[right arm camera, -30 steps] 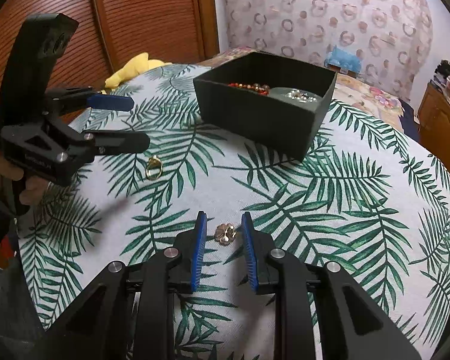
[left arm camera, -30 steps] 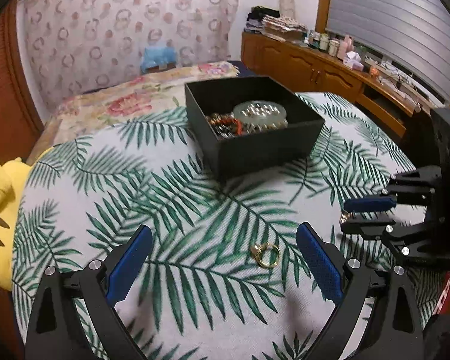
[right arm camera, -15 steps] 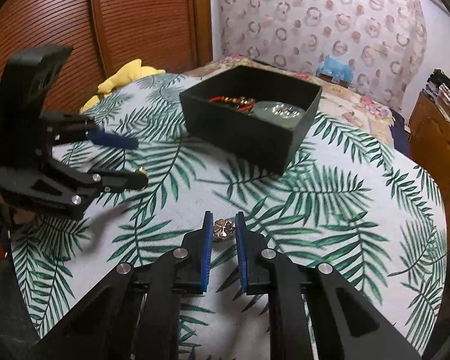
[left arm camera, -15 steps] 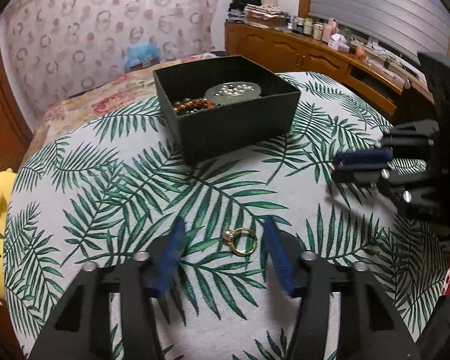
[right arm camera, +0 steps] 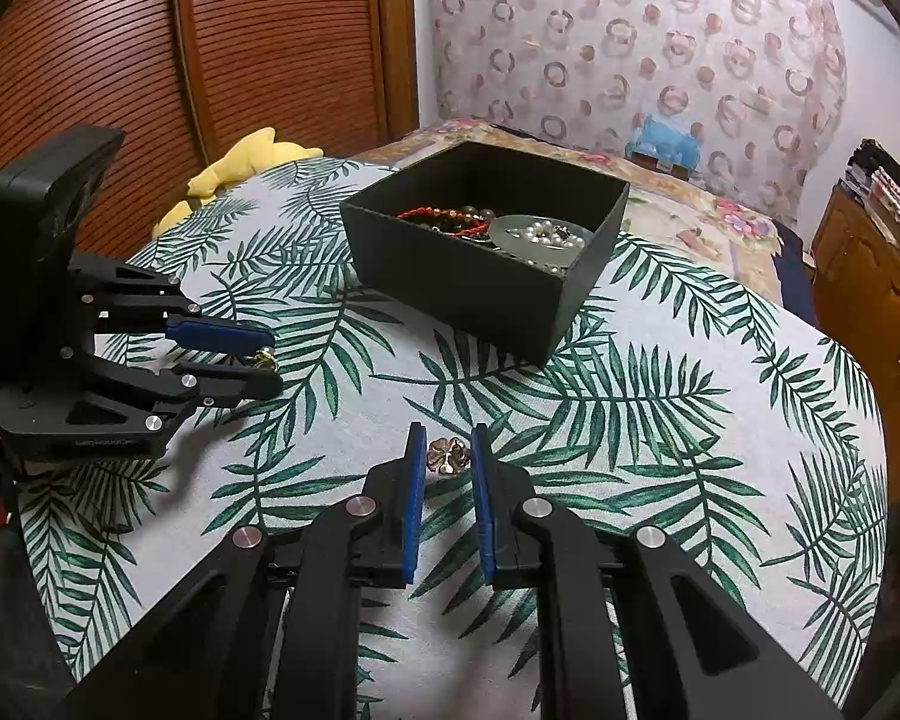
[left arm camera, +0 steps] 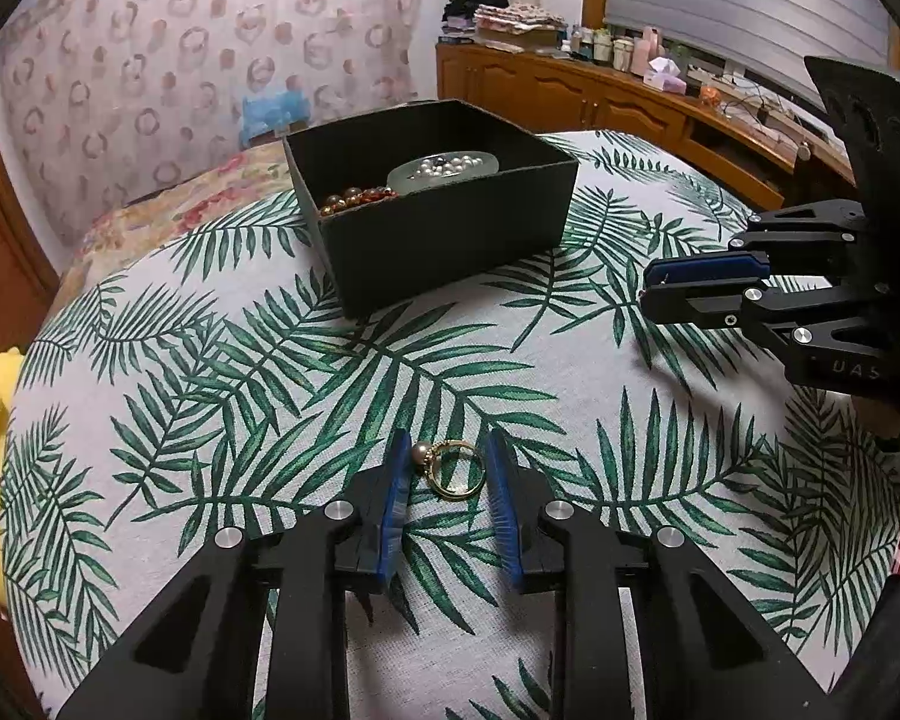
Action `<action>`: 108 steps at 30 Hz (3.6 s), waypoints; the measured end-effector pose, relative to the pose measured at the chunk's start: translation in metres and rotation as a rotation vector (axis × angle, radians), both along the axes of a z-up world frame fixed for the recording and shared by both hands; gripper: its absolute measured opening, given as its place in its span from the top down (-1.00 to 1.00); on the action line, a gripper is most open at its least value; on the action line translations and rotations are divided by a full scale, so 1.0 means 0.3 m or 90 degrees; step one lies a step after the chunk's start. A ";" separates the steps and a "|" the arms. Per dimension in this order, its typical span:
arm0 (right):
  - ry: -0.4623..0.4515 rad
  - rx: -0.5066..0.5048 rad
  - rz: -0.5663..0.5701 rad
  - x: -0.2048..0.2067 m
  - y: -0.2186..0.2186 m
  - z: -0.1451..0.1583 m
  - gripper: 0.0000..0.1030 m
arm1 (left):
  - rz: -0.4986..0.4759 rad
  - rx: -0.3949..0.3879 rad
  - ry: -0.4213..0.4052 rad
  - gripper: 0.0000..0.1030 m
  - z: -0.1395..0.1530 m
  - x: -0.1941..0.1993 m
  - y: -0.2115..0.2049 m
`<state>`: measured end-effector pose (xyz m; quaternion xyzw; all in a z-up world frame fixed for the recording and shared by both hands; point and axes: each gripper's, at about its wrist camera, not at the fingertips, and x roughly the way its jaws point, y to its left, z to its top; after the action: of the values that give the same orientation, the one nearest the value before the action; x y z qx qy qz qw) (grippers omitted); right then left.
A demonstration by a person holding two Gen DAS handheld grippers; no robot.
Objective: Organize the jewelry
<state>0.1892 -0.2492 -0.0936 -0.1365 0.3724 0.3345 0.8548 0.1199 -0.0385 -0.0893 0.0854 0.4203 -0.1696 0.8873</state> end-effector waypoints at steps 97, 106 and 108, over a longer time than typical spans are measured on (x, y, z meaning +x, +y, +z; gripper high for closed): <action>-0.172 0.164 -0.234 -0.249 -0.144 0.310 -0.95 | 0.207 -0.047 -0.196 -0.85 0.401 -0.230 0.063; -0.186 0.160 -0.239 -0.279 -0.131 0.322 -0.95 | 0.218 -0.040 -0.215 -0.85 0.416 -0.277 0.059; -0.187 0.159 -0.240 -0.279 -0.130 0.322 -0.95 | 0.219 -0.040 -0.216 -0.85 0.415 -0.278 0.061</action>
<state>0.1054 -0.2884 0.0029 -0.0055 0.2191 0.1894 0.9571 0.0365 -0.0202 0.0353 0.0119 0.2684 -0.0123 0.9632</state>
